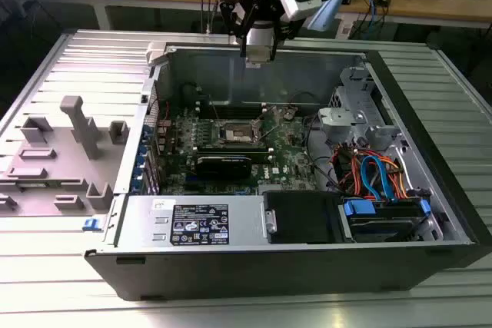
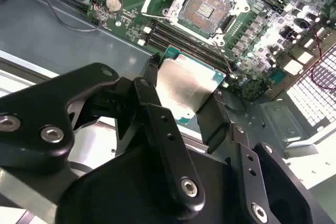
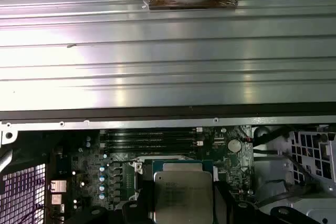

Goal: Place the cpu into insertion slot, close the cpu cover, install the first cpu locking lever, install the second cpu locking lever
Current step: 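Place the cpu into insertion slot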

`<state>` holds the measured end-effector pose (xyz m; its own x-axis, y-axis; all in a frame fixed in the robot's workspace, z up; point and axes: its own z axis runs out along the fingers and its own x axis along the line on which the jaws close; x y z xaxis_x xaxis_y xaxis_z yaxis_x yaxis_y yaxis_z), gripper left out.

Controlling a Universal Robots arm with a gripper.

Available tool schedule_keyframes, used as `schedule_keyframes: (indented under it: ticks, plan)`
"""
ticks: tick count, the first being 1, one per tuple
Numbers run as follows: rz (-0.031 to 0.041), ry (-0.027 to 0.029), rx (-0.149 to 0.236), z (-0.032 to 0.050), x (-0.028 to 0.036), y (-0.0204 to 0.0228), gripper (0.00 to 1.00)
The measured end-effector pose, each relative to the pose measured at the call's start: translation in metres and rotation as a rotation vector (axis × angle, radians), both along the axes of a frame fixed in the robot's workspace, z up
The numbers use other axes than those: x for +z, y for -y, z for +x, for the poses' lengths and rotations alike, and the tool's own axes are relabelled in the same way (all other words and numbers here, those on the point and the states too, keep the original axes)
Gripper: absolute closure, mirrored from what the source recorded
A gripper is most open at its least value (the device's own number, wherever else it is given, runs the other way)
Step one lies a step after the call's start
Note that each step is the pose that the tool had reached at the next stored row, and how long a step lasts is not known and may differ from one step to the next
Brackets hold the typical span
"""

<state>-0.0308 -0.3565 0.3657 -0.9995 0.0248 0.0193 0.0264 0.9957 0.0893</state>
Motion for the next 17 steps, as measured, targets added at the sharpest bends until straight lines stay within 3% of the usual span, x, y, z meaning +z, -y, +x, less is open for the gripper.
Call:
schedule_keyframes:
  ticks: [2, 4, 6, 15, 17]
  plan:
    - [0.0001, 0.0, 0.0, 0.0, 0.0, 0.0, 0.45]
    - [0.0001, 0.0, 0.0, 0.0, -0.0003, 0.0059, 0.45]
    - [-0.0001, 0.0001, -0.002, 0.0, -0.001, 0.0085, 0.45]
    - [-0.0044, -0.0001, -0.096, 0.0, -0.0085, 0.009, 0.45]
    - [-0.0051, -0.0002, -0.1, 0.0, -0.0087, 0.009, 0.45]
